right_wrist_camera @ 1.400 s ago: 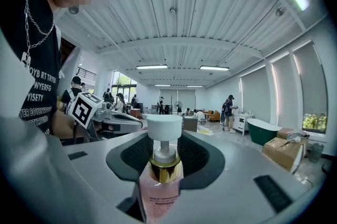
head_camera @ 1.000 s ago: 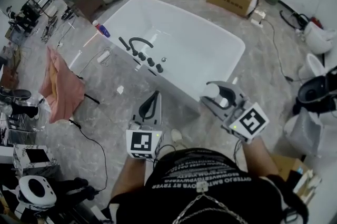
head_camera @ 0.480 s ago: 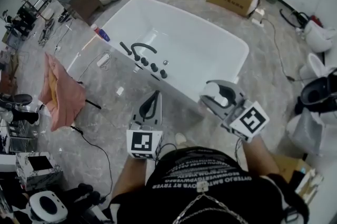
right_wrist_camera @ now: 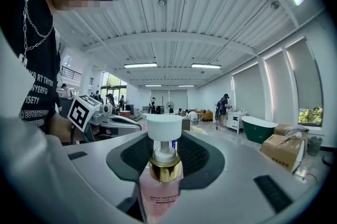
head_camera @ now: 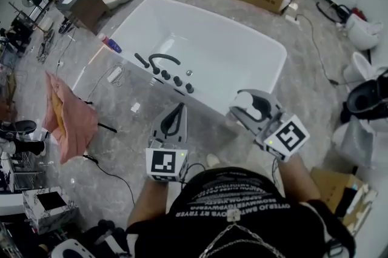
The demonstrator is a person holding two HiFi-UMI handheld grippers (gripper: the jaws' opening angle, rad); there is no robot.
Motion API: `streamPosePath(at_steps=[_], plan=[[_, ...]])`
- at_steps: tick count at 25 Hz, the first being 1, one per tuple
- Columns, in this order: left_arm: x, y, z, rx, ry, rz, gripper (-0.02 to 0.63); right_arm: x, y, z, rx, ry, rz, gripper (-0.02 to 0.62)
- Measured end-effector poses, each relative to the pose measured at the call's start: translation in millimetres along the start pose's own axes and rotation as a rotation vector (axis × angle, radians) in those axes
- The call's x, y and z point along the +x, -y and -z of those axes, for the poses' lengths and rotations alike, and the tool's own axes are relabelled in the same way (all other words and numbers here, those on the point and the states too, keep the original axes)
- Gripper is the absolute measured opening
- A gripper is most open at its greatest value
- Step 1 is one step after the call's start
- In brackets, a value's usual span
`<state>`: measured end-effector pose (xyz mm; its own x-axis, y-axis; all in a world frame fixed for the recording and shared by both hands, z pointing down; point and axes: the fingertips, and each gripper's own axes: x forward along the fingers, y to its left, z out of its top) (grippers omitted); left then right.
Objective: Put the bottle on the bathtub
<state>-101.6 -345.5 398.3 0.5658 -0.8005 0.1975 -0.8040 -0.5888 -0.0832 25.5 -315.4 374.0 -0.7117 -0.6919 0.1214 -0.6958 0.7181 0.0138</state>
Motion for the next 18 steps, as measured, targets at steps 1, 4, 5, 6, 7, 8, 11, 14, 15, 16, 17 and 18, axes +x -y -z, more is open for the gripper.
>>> streamPosePath(at_steps=[1,4,5,6,7,8,11,14,15,16,17,18], plan=[[4.1,-3.5,1.9,-0.003,0.000,0.003,0.003,3.6,1.5,2.3,0.001,-0.008,0.006,0.140],[12.2,-5.8,6.3,-0.016,-0.003,0.013,0.003,9.8,3.5,10.7,-0.005,-0.031,0.004,0.140],[14.3,-4.7,6.4,-0.017,-0.004,0.019,0.003,10.4,4.3,11.6,-0.002,-0.036,0.005,0.140],[16.3,-3.6,6.3,-0.017,-0.004,0.024,0.003,10.9,5.4,12.2,0.001,-0.037,0.008,0.140],[18.2,-2.8,6.5,-0.016,-0.005,0.028,0.003,11.4,6.7,13.1,0.004,-0.038,0.012,0.140],[19.8,-2.4,6.8,-0.016,-0.005,0.029,0.003,12.0,8.2,14.2,0.007,-0.039,0.015,0.140],[24.6,-1.3,7.8,-0.019,-0.006,0.014,0.003,12.9,15.0,18.3,0.011,-0.041,0.005,0.140],[29.2,-5.3,8.5,-0.030,-0.013,-0.017,0.003,15.6,22.6,25.3,0.012,-0.049,-0.021,0.140],[30.2,-9.1,8.5,-0.036,-0.016,-0.032,0.003,18.5,24.4,27.7,0.011,-0.056,-0.033,0.140],[31.2,-13.1,8.3,-0.042,-0.017,-0.048,0.003,22.3,26.1,29.9,0.009,-0.065,-0.046,0.140],[32.6,-16.5,8.2,-0.047,-0.019,-0.062,0.003,26.2,27.9,32.3,0.008,-0.076,-0.058,0.140],[34.5,-18.8,8.1,-0.052,-0.020,-0.074,0.003,29.9,30.0,35.5,0.004,-0.088,-0.071,0.140]])
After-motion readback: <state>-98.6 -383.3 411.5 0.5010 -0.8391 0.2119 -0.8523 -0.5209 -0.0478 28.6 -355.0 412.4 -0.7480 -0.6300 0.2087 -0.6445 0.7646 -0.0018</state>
